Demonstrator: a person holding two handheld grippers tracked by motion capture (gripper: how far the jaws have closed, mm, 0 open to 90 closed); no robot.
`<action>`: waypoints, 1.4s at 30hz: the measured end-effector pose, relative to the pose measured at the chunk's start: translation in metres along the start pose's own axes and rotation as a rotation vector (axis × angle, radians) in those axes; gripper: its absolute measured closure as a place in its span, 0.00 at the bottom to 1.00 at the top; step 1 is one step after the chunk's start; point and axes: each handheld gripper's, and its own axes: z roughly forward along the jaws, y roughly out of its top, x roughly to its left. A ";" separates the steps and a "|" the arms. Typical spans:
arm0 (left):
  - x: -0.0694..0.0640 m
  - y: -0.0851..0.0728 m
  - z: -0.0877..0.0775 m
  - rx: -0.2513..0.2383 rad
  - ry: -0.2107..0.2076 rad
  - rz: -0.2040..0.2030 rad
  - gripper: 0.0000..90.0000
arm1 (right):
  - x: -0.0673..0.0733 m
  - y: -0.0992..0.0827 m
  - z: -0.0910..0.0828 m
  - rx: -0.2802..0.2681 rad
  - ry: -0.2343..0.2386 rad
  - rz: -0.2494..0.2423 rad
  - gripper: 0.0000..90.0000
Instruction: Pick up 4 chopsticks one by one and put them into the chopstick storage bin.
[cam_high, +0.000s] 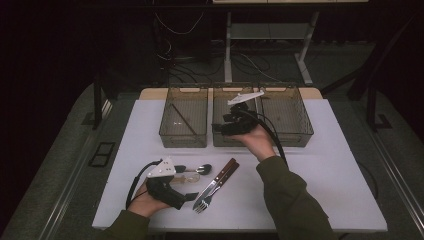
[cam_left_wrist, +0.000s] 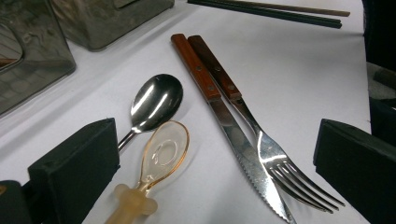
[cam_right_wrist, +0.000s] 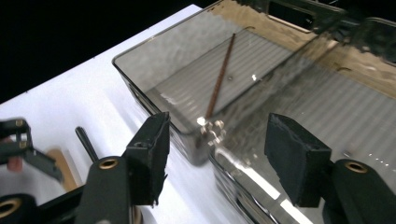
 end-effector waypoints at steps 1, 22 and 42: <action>0.001 0.000 -0.001 0.000 0.001 0.002 0.00 | -0.002 -0.003 -0.004 -0.004 -0.001 -0.005 0.44; 0.004 -0.001 -0.002 0.006 0.007 0.021 0.00 | -0.025 -0.061 -0.072 -0.034 -0.017 -0.014 0.40; 0.005 -0.003 -0.004 0.010 0.021 0.011 0.00 | -0.053 -0.139 -0.130 -0.049 -0.076 0.047 0.40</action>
